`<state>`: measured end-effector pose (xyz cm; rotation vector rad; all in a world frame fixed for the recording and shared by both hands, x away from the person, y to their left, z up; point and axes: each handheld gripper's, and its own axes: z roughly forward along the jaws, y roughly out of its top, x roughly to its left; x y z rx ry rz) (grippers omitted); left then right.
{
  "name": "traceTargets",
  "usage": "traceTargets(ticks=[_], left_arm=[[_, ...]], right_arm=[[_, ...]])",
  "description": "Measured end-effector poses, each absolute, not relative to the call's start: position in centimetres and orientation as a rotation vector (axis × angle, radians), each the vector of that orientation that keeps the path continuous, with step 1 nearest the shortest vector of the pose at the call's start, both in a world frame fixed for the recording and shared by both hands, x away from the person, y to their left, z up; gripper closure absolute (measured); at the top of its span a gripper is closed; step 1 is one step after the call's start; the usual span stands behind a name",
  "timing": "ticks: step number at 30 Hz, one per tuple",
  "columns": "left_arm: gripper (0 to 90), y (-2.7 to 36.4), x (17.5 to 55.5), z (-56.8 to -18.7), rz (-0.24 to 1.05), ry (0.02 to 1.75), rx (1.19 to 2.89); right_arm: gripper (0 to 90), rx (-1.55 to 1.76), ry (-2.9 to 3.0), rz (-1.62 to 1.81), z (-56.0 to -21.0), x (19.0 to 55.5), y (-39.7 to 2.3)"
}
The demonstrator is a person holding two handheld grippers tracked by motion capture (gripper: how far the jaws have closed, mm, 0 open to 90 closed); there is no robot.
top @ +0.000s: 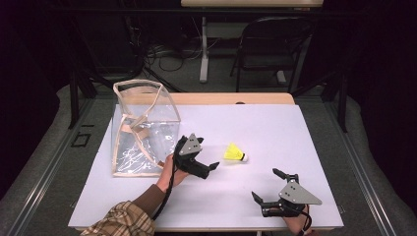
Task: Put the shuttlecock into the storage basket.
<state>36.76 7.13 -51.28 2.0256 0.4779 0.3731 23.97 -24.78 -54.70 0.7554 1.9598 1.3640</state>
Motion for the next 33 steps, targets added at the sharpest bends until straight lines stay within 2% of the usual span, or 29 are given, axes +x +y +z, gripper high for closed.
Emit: traceTargets(ticks=[18, 25, 33], left_arm=[[0.4, 5.2, 37.6, -51.4, 0.326, 0.454, 2.061], [7.0, 4.0, 38.3, -52.1, 0.29, 0.451, 2.093], [19.7, 2.7, 39.0, -52.5, 0.267, 0.439, 2.13]], right_arm=[[0.8, 0.755, 1.967, 1.361, -54.8, 24.0, -24.7], [0.8, 0.765, 1.972, 1.36, -54.8, 24.1, -24.8], [0.8, 0.76, 1.976, 1.355, -54.8, 24.0, -24.8]])
